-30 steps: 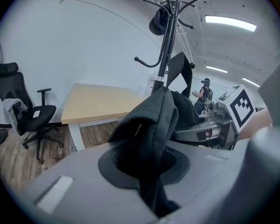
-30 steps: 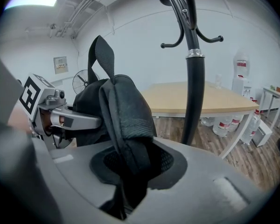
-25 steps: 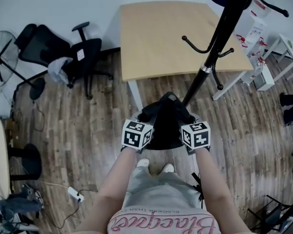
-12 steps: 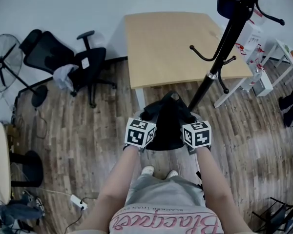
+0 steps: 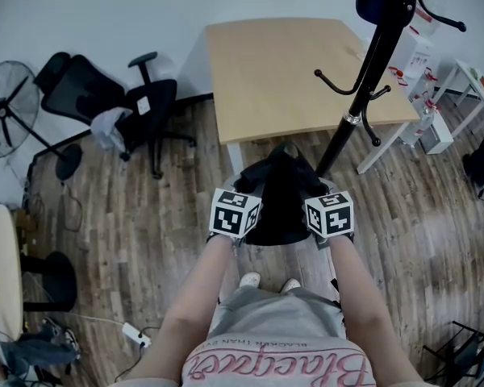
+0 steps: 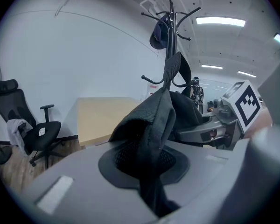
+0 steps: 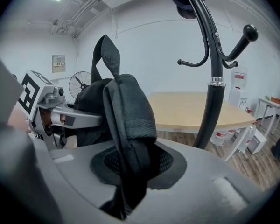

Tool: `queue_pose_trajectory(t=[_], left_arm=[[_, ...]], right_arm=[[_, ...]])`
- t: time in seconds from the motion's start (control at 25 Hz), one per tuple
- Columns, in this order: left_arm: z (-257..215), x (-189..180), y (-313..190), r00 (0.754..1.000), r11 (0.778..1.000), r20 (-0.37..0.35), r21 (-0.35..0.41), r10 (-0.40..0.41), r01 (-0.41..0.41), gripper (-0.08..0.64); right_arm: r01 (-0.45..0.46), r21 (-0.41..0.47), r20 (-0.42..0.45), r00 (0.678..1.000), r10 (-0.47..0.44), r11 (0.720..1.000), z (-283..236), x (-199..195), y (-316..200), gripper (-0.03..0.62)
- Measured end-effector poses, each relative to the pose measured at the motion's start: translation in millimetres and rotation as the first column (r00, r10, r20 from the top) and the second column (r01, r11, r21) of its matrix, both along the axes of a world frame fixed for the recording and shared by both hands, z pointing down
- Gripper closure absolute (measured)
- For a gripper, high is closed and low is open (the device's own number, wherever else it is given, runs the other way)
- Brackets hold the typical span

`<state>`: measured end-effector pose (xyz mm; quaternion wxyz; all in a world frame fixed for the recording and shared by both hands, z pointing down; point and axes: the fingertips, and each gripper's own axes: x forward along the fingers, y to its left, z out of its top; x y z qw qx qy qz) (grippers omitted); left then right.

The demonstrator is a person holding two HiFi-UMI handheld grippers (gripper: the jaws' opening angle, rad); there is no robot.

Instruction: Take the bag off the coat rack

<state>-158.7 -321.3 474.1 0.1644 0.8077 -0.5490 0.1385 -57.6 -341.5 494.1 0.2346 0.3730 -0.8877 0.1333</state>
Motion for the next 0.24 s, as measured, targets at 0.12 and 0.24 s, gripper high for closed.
queue_pose_trajectory(t=[0.12, 0.24], left_arm=[[-3.0, 0.0, -0.1, 1.0, 1.0, 0.005, 0.005, 0.002, -0.002, 0.499], [-7.4, -0.7, -0.5, 1.0, 1.0, 0.012, 0.013, 0.002, -0.002, 0.499]], right_arm=[[0.0, 0.006, 0.001, 1.0, 0.0, 1.0, -2.7, -0.1, -0.2, 0.511], [0.001, 0.011, 0.003, 1.0, -0.001, 1.0, -7.1, -0.8, -0.4, 0.511]])
